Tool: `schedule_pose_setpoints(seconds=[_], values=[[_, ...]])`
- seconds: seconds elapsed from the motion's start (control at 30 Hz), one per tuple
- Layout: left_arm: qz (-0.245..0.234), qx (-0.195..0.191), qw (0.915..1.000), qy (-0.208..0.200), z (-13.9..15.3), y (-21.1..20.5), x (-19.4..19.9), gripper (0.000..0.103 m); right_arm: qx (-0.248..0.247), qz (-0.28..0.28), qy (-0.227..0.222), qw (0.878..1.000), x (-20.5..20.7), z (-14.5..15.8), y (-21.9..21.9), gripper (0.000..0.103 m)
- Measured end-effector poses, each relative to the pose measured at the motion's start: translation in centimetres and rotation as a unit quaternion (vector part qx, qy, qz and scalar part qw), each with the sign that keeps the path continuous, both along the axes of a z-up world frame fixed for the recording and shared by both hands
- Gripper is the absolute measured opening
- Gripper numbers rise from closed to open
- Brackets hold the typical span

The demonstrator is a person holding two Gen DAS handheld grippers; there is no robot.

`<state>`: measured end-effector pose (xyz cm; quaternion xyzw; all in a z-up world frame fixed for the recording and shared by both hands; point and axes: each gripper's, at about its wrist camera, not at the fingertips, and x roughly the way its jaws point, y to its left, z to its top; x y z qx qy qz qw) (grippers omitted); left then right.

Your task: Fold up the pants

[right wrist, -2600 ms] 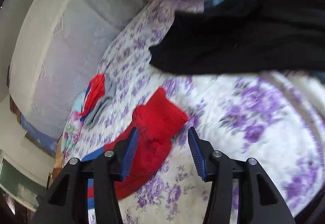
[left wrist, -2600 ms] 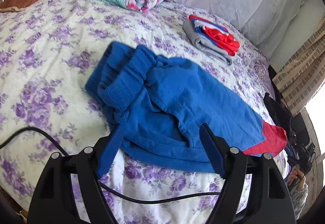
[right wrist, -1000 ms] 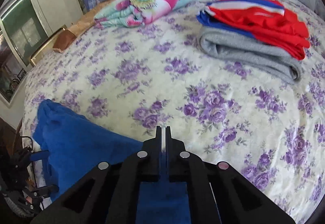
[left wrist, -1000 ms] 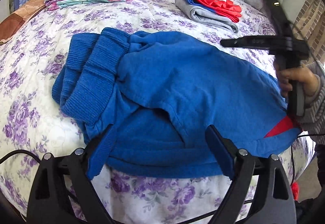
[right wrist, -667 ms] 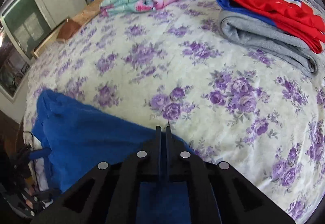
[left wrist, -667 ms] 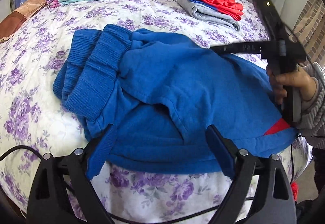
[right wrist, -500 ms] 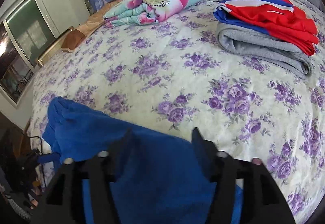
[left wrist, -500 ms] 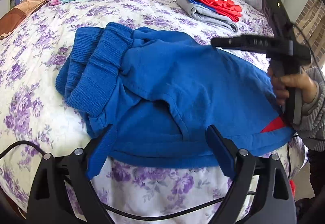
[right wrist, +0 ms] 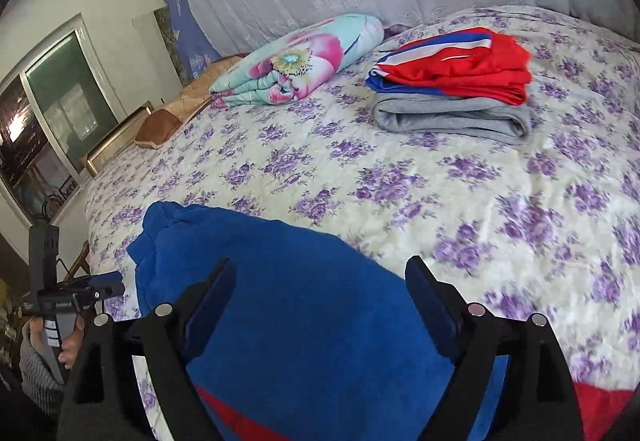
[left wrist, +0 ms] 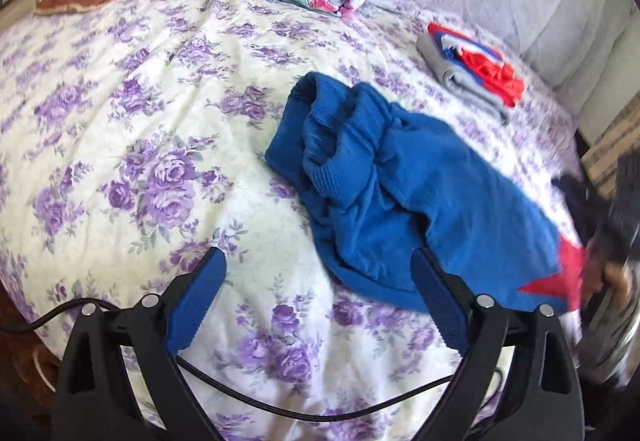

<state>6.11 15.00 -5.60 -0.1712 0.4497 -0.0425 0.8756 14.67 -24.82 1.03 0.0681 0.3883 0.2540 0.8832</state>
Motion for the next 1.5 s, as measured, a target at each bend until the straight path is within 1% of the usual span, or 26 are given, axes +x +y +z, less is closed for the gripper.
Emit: schedule_pose_setpoints(seconds=[0.13, 0.2, 0.23, 0.27, 0.3, 0.33, 0.47, 0.5, 0.53, 0.57, 0.63, 0.7, 0.77, 0.8, 0.87, 0.97, 1.1, 1.2, 1.27, 1.3, 1.37, 1.5], values=[[-0.023, 0.006, 0.9997, -0.009, 0.2, -1.6, 1.3, 0.091, 0.034, -0.060, -0.004, 0.998, -4.2, 0.2, -5.1, 0.087], [-0.026, 0.007, 0.9996, 0.002, -0.6, -2.3, 2.6, 0.091, 0.051, -0.099, -0.006, 0.994, -6.4, 0.3, -8.0, 0.087], [-0.020, 0.012, 0.9997, 0.006, -1.0, -2.3, 3.0, 0.092, 0.060, -0.124, -0.008, 0.990, -7.8, 0.4, -9.7, 0.088], [-0.010, 0.023, 0.9997, 0.007, -1.4, -2.3, 3.5, 0.093, 0.067, -0.149, -0.008, 0.986, -9.2, 0.4, -11.5, 0.089], [-0.007, 0.037, 0.9993, -0.002, -1.6, -2.7, 3.7, 0.097, 0.072, -0.172, -0.007, 0.982, -10.4, 0.3, -13.0, 0.089], [-0.011, 0.048, 0.9987, -0.009, -1.6, -3.3, 3.7, 0.098, 0.078, -0.198, -0.005, 0.977, -11.9, 0.2, -14.6, 0.090], [-0.017, 0.126, 0.9917, -0.020, -2.2, -5.3, 3.4, 0.098, 0.109, -0.287, 0.024, 0.951, -17.0, -1.4, -20.2, 0.090], [-0.019, 0.141, 0.9896, -0.023, -2.4, -5.6, 3.3, 0.098, 0.119, -0.303, 0.031, 0.945, -17.8, -1.8, -21.3, 0.090], [-0.019, 0.148, 0.9885, -0.026, -2.4, -5.7, 3.1, 0.098, 0.132, -0.318, 0.039, 0.938, -18.6, -2.3, -22.4, 0.090], [-0.017, 0.148, 0.9884, -0.030, -2.5, -5.7, 2.8, 0.098, 0.147, -0.326, 0.045, 0.933, -19.2, -2.8, -23.4, 0.090], [-0.011, 0.136, 0.9901, -0.034, -2.4, -5.3, 2.5, 0.098, 0.181, -0.340, 0.056, 0.921, -19.8, -4.3, -24.8, 0.090], [-0.007, 0.120, 0.9922, -0.034, -2.1, -5.0, 2.2, 0.098, 0.217, -0.347, 0.069, 0.910, -19.4, -5.9, -25.7, 0.090], [-0.007, 0.095, 0.9949, -0.034, -1.6, -4.5, 1.8, 0.098, 0.250, -0.354, 0.078, 0.898, -18.7, -7.4, -26.3, 0.090], [-0.006, 0.081, 0.9960, -0.036, -1.2, -4.2, 1.6, 0.098, 0.254, -0.356, 0.075, 0.896, -18.4, -7.6, -26.3, 0.090], [-0.001, 0.056, 0.9975, -0.043, -0.5, -3.3, 1.0, 0.098, 0.258, -0.355, 0.060, 0.897, -17.6, -7.7, -26.3, 0.090], [0.017, 0.040, 0.9980, -0.046, 0.0, -2.3, 0.7, 0.098, 0.267, -0.349, 0.061, 0.896, -15.8, -8.1, -26.4, 0.090], [0.025, 0.012, 0.9986, -0.046, 0.1, -1.4, 0.6, 0.098, 0.245, -0.353, 0.061, 0.901, -13.7, -8.6, -26.4, 0.086], [0.023, 0.015, 0.9983, -0.051, 0.0, -1.5, 0.5, 0.098, 0.231, -0.362, 0.053, 0.902, -13.0, -8.6, -26.4, 0.075], [0.021, 0.017, 0.9984, -0.050, -0.2, -1.6, 0.5, 0.098, 0.221, -0.372, 0.045, 0.900, -13.3, -8.9, -26.3, 0.043], [0.021, 0.018, 0.9985, -0.048, -0.4, -1.6, 0.5, 0.098, 0.226, -0.373, 0.042, 0.899, -13.4, -9.2, -26.6, 0.038], [0.020, 0.018, 0.9986, -0.046, -0.6, -1.5, 0.6, 0.098, 0.244, -0.369, 0.034, 0.896, -13.9, -9.6, -27.0, 0.033], [0.020, 0.015, 0.9987, -0.045, -0.8, -1.4, 0.7, 0.098, 0.244, -0.369, 0.008, 0.897, -14.8, -8.6, -26.5, 0.032]])
